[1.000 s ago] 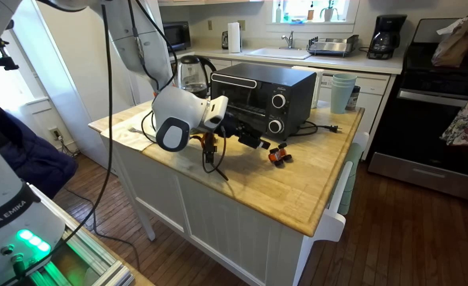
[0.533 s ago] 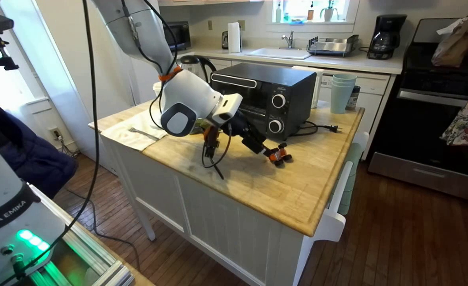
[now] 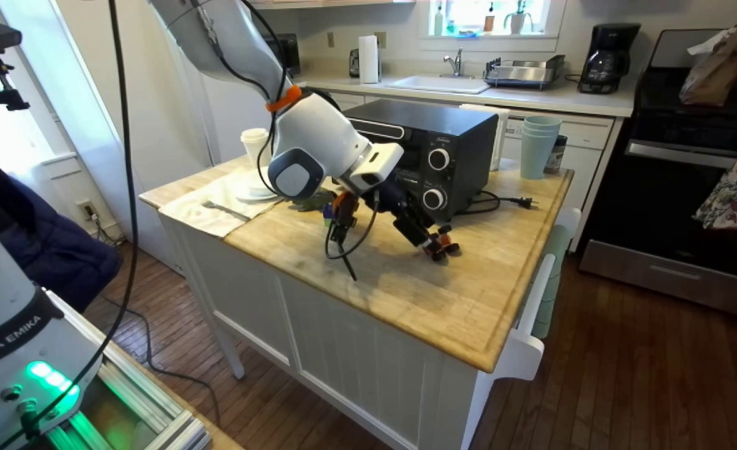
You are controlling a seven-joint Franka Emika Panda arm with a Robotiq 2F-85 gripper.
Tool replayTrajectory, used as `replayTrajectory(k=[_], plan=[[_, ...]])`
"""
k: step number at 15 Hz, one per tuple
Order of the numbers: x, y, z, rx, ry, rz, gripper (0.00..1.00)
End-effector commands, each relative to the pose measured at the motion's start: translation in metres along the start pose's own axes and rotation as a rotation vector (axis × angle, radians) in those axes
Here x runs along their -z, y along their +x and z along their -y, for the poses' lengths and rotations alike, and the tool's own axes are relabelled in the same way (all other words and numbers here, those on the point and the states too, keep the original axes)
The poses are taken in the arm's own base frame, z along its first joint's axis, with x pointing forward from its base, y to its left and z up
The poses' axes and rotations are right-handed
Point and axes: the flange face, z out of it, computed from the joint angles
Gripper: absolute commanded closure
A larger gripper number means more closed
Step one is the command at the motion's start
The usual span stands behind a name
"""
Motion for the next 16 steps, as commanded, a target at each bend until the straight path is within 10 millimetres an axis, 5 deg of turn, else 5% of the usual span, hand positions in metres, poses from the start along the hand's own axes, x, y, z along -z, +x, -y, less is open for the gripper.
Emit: replayTrajectory(k=[1, 5, 8, 16], plan=[[-0.005, 0.013, -0.006, 0.002, -0.032, 0.016, 0.0], [-0.011, 0.022, -0.02, 0.01, -0.072, 0.071, 0.0], [-0.014, 0.028, -0.023, 0.025, -0.097, 0.117, 0.3], [-0.006, 0.032, -0.01, 0.064, -0.113, 0.214, 0.74]])
